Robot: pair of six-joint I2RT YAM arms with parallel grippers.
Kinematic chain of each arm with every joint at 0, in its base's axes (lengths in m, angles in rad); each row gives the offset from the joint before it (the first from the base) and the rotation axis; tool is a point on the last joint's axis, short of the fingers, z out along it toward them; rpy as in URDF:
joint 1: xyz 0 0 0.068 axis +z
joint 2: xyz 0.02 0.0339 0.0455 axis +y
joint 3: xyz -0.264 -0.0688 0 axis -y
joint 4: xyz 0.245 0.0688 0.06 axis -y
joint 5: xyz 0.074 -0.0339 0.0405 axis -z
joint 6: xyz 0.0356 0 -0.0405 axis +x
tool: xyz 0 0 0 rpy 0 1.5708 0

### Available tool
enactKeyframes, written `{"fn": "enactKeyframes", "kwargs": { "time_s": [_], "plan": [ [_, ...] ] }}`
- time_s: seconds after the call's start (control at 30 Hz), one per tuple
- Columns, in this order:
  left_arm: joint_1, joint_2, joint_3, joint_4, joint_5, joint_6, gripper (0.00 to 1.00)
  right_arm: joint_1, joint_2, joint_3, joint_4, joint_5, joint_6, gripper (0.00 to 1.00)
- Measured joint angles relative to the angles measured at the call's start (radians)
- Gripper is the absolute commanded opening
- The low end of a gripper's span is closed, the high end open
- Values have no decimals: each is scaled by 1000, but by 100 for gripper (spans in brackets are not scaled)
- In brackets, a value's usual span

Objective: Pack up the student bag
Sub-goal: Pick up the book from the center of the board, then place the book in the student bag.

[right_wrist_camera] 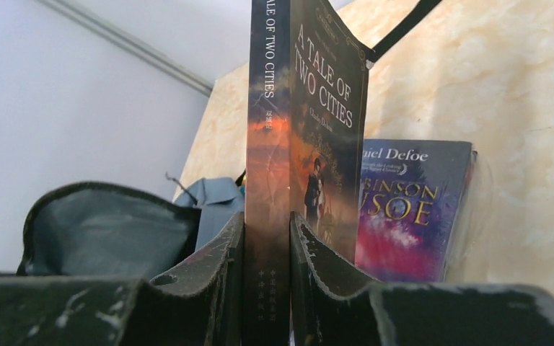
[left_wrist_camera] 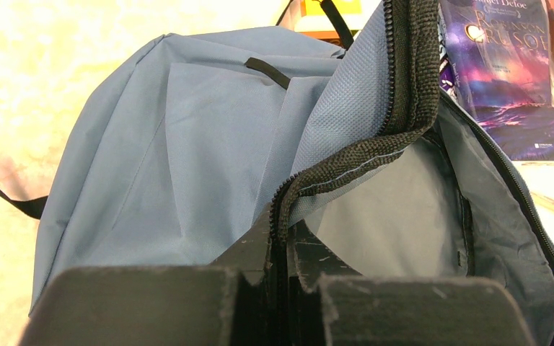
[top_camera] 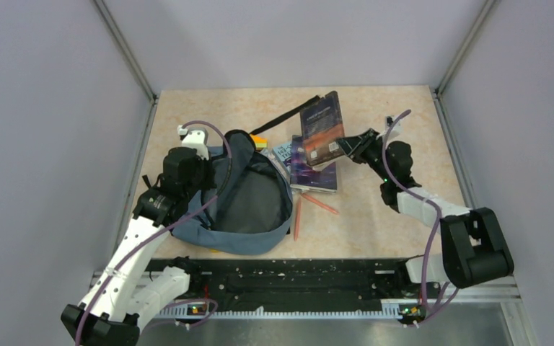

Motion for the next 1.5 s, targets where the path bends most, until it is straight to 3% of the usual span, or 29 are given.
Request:
{"fn": "enactKeyframes", "kwargs": {
  "time_s": [0.4,0.6,0.7,1.17,1.33,1.5],
  "plan": [
    [0,-2,-2,0,-2,0,0,38,-193,0,-123,-148,-44,0],
    [1,-2,-2,0,-8,-1,0,97,-267,-2,-72,-212,8,0],
    [1,-2,-2,0,-7,-1,0,132,-282,-27,31,-246,90,0],
    [14,-6,-2,0,-15,-6,0,427,-285,-85,255,-299,282,0],
    [21,-6,-2,0,-42,-10,0,449,-249,-136,274,-300,312,0],
    [24,-6,-2,0,-47,-10,0,450,-91,-145,220,-286,317,0]
  ]
}}
